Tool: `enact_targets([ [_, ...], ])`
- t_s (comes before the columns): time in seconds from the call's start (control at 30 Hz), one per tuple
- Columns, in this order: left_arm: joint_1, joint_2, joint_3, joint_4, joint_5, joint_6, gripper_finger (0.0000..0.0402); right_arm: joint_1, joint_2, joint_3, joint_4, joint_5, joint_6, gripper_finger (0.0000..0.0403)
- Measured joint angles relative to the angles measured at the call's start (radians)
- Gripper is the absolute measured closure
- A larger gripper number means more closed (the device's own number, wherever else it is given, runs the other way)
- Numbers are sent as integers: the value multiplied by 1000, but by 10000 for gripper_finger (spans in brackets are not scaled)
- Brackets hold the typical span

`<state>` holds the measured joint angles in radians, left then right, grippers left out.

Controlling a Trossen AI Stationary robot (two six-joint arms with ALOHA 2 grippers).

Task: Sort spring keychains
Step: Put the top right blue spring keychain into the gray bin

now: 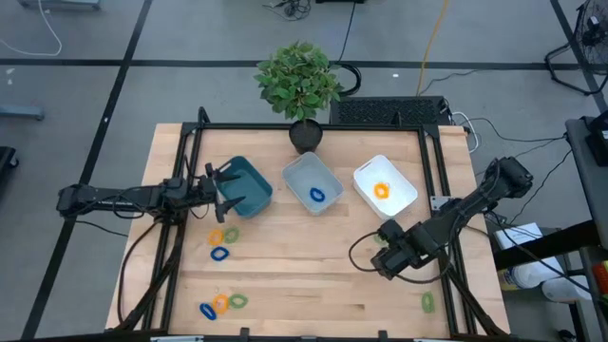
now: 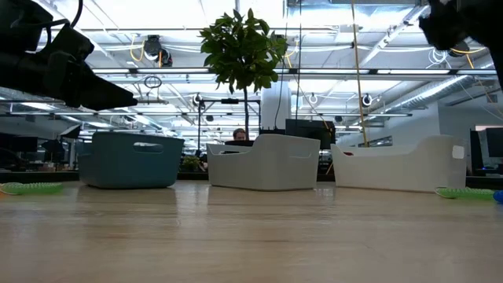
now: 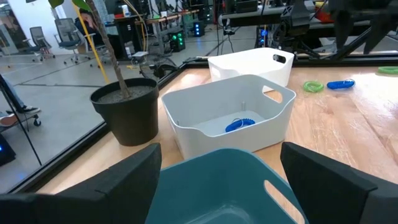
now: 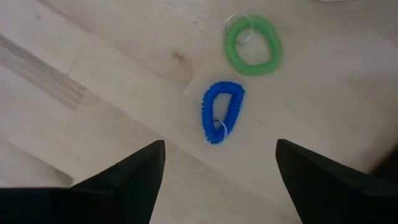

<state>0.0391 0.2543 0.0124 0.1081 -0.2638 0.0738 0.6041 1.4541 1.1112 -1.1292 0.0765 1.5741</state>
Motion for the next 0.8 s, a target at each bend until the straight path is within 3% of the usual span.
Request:
enact_targets([
  [0.8, 0, 0, 0, 0, 0, 0, 66, -21, 7, -339, 438, 2, -143, 112],
])
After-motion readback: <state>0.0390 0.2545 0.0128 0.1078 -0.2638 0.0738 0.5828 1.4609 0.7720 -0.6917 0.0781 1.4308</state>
